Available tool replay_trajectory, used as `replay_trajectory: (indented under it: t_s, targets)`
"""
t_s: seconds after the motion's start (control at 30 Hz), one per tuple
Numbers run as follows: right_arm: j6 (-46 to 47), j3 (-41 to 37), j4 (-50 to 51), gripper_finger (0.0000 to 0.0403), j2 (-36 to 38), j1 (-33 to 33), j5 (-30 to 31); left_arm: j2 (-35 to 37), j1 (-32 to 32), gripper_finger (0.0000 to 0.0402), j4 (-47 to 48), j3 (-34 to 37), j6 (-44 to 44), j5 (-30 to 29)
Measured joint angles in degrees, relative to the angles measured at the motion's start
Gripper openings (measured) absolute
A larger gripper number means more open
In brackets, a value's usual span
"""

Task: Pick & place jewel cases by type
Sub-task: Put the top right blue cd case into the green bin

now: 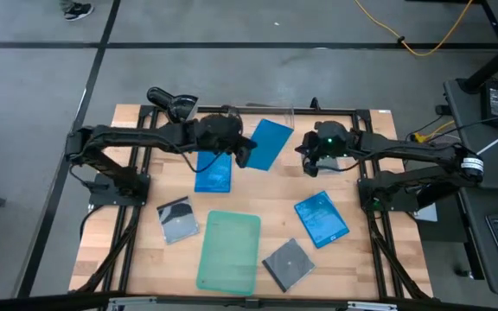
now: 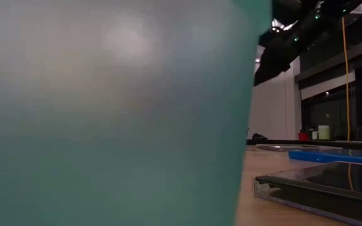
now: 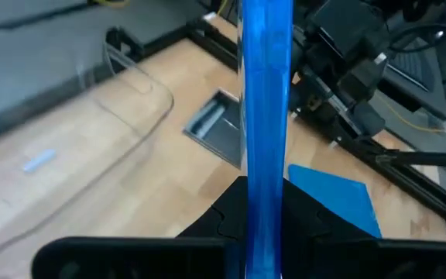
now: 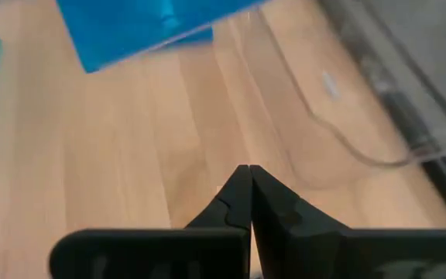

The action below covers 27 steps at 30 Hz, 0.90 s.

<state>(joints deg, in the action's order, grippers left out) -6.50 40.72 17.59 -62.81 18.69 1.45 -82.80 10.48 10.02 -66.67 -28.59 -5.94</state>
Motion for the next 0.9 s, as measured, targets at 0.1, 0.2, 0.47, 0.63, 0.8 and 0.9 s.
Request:
replay_trajectory:
  t_s: [0.1,0.2,0.47,0.63,0.8,0.9]
  targets:
    - [0.4,-2.3,-5.5,0.0006,3.0,-0.3,-1.5,2.1,-0.2,0.0031,1.0,0.0,3.8,-0.7]
    - [1.9,-6.2,-11.9,0.0006,6.8,-0.8,-3.4,3.6,-0.9,0.0031,1.5,0.0,9.1,-0.8]
    - [1.3,-11.4,-19.0,0.0006,16.3,-2.5,-8.3,4.7,-3.4,0.0031,1.4,0.0,16.7,-0.6]
    - [0.4,-11.4,-21.8,0.0006,18.5,-2.5,-9.6,4.7,-4.9,0.0031,0.9,0.0,19.5,-0.3]
    - [0.4,-11.4,-22.9,0.0006,18.8,-2.4,-9.6,5.0,-5.6,0.0031,-1.0,0.0,21.9,-0.4]
    - [0.8,-11.4,-23.0,0.0006,18.8,-2.4,-9.6,5.3,-5.6,0.0031,-2.4,0.0,21.8,-0.3]
